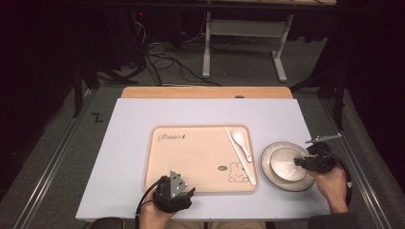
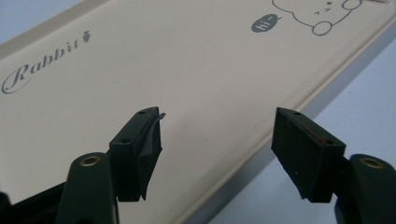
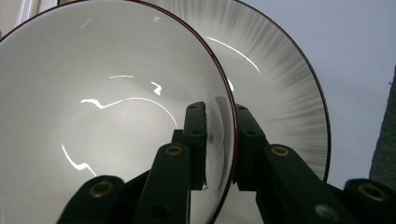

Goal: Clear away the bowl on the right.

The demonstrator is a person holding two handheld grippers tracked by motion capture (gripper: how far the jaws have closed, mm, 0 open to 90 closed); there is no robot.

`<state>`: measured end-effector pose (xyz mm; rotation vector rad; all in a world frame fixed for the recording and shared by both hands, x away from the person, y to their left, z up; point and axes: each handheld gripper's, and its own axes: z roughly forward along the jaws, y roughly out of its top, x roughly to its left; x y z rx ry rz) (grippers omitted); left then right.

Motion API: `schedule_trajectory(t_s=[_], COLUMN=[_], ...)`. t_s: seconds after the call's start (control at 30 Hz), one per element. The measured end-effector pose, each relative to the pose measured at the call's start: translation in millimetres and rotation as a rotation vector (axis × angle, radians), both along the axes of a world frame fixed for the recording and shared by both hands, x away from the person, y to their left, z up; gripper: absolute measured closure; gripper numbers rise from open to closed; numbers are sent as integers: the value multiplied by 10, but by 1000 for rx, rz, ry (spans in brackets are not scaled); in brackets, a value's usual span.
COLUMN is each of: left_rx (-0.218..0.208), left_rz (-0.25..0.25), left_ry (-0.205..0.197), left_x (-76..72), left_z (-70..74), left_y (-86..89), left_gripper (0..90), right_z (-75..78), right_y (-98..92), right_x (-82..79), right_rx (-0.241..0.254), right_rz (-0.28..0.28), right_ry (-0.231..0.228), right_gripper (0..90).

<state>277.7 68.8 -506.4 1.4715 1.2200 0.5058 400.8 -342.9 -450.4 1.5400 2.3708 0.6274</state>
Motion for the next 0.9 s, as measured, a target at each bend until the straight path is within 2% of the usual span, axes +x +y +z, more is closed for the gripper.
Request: schedule_trajectory(t_s=[0.3, 0.47, 0.7, 0.9], left_rx=[2, 7, -8, -3], left_rz=[6, 0, -3, -16], left_ry=[0, 0, -5, -1], left_x=[-4, -8, -1, 10], left_z=[0, 7, 17, 18], left_y=[11, 15, 11, -5], left_gripper=[334, 334, 334, 334], right_z=[-8, -10, -1, 1], right_y=[-69, -75, -81, -122], right_x=[27, 20, -9, -45], right_rx=[55, 61, 87, 125], right_rz=[-5, -5, -4, -5], right_ry=[23, 15, -16, -28], right_gripper=[837, 839, 838, 837])
